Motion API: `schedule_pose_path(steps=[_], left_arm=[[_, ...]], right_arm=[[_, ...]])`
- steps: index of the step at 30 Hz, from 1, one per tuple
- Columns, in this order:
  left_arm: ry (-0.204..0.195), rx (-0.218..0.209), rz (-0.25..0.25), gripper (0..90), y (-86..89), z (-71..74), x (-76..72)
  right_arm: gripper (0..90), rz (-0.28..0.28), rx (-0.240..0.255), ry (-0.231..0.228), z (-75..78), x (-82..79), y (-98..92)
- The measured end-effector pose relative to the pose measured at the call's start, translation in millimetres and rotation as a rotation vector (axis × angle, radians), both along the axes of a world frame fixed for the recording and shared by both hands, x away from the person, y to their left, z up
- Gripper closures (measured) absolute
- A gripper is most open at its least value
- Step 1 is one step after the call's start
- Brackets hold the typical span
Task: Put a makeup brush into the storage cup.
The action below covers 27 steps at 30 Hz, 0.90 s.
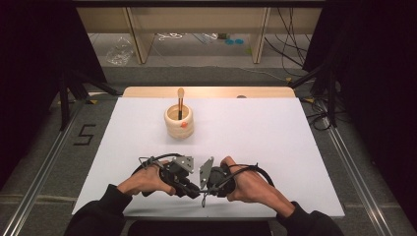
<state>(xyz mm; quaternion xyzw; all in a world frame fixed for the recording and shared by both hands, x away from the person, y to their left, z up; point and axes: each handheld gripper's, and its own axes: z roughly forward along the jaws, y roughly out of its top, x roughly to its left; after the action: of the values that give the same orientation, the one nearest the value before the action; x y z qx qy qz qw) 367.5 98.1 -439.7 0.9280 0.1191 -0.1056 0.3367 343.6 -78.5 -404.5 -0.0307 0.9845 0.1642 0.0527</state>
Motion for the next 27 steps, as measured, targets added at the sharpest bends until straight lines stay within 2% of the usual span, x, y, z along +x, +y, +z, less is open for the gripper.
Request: schedule_pose_path(steps=[2,11,14,16,18,19,20,22,23,25,27], left_arm=[[0.003,0.001,-0.003,76.9,-0.6,-0.3,-0.2],[0.01,0.003,-0.019,81.1,-2.0,-1.4,0.0],[0.011,-0.001,-0.024,83.2,-2.1,-1.8,0.0],[0.017,-0.002,-0.025,83.8,-1.7,-1.9,0.3],[0.013,0.002,-0.039,84.0,-0.7,-2.2,1.5],[0.006,-0.006,-0.033,84.0,-0.4,-3.0,1.7],[0.019,-0.022,-0.014,84.0,-0.5,-3.6,0.7],[0.001,-0.021,-0.017,84.2,0.8,-3.0,1.7],[0.023,-0.02,0.011,84.2,1.3,-2.7,-0.9],[0.008,-0.004,0.025,84.2,3.0,-1.7,-0.2],[0.005,-0.015,0.052,84.2,5.9,-1.9,0.7]], right_arm=[[83.0,0.023,0.006,-0.009,-1.0,2.1,0.0],[83.0,0.014,-0.007,-0.012,-1.6,0.4,1.3],[83.0,0.042,-0.019,-0.026,-1.1,2.1,1.2],[83.0,0.029,-0.017,-0.023,-2.0,1.3,1.4],[82.9,0.044,-0.024,-0.03,-1.9,2.4,1.1],[82.9,0.046,-0.023,-0.031,-2.0,2.6,1.0],[82.8,0.027,-0.009,-0.018,-2.2,0.7,1.1],[82.1,0.015,0.004,-0.017,-2.4,1.9,0.3],[81.0,0.008,0.011,-0.017,-1.6,2.4,-0.7],[74.2,-0.016,0.023,-0.025,0.4,3.9,-3.8],[70.3,-0.05,0.056,-0.041,5.4,7.2,-8.4]])
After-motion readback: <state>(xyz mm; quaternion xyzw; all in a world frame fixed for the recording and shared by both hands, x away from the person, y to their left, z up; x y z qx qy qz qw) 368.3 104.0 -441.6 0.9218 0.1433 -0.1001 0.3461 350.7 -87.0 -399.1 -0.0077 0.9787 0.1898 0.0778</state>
